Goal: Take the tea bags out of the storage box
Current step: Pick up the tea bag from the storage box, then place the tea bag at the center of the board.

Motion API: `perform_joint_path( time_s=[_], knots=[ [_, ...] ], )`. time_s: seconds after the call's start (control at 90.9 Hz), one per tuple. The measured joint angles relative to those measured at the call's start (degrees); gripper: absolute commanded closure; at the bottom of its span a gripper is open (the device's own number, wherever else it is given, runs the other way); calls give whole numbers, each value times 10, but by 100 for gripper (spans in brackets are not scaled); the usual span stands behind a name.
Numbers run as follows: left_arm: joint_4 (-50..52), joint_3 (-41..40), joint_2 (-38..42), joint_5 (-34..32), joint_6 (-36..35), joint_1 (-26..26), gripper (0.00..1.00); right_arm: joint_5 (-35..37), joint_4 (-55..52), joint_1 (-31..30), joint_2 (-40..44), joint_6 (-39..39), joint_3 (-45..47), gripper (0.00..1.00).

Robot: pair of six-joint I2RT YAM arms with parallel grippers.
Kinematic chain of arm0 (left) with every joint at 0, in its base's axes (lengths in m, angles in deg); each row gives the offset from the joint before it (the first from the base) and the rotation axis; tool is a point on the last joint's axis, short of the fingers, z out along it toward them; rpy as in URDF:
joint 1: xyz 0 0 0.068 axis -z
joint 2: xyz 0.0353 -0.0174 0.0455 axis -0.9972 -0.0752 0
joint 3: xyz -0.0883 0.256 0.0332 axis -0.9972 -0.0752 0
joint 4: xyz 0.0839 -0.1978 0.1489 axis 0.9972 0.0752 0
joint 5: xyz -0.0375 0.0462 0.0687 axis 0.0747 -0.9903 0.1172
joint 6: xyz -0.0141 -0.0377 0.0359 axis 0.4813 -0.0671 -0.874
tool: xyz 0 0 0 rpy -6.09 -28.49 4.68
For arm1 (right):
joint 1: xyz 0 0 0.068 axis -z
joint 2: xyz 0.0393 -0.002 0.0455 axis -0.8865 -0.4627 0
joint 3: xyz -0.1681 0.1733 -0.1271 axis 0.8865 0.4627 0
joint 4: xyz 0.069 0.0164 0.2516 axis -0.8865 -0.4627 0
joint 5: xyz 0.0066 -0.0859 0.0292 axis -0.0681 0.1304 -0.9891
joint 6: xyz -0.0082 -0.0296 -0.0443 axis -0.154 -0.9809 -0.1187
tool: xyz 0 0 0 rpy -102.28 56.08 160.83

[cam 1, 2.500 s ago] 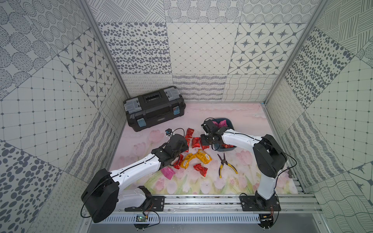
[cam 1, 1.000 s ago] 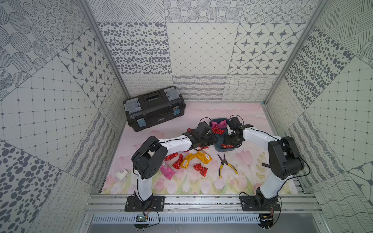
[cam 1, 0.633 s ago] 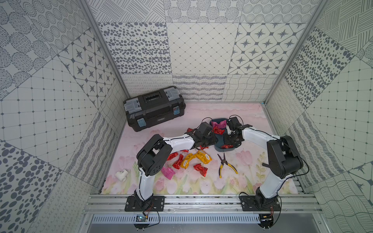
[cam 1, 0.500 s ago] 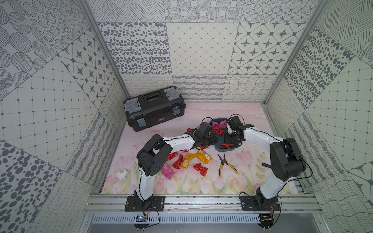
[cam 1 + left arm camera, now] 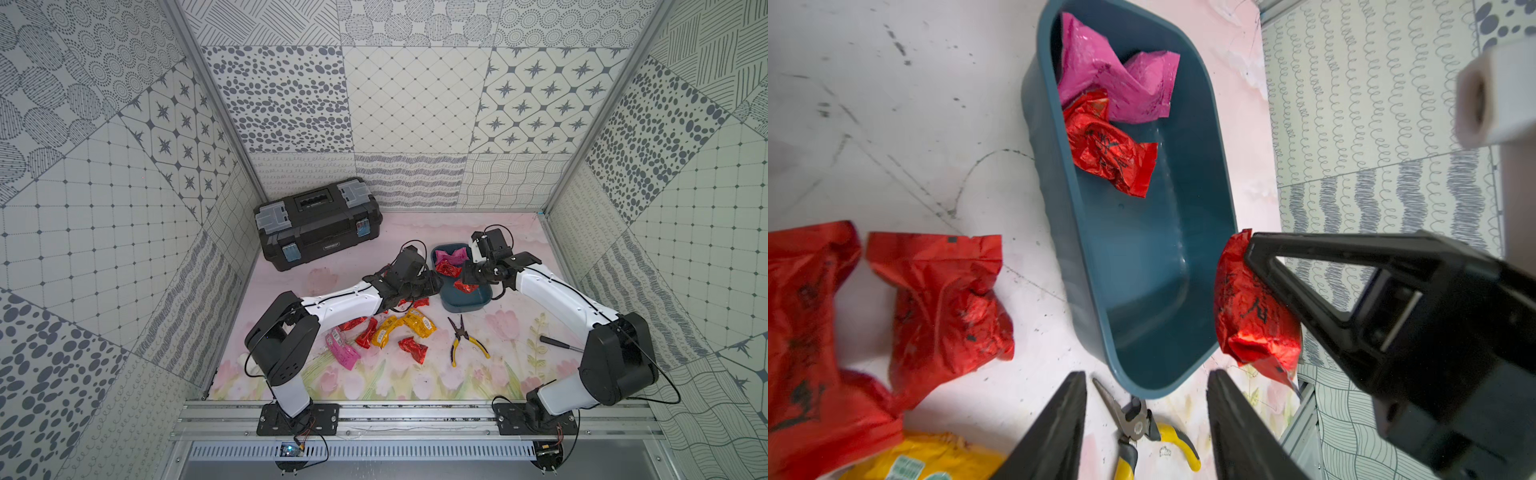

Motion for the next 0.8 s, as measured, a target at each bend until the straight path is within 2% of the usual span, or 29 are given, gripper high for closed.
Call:
perform_joint_path(
  time_s=[0.176, 0.385, 0.616, 0.803],
  knots=[
    [2, -102, 116, -59, 35, -36, 51, 1, 7, -79, -24, -2, -68, 100],
    [46, -217, 281, -143, 73, -88, 52, -6, 37, -163, -155, -20, -188, 100],
    [123, -290, 462, -200, 89, -168, 53, -33, 68, -232, -299, -69, -310, 100],
    [205, -313, 595, -238, 92, -223, 54, -54, 84, -275, -408, -108, -429, 100]
  ],
)
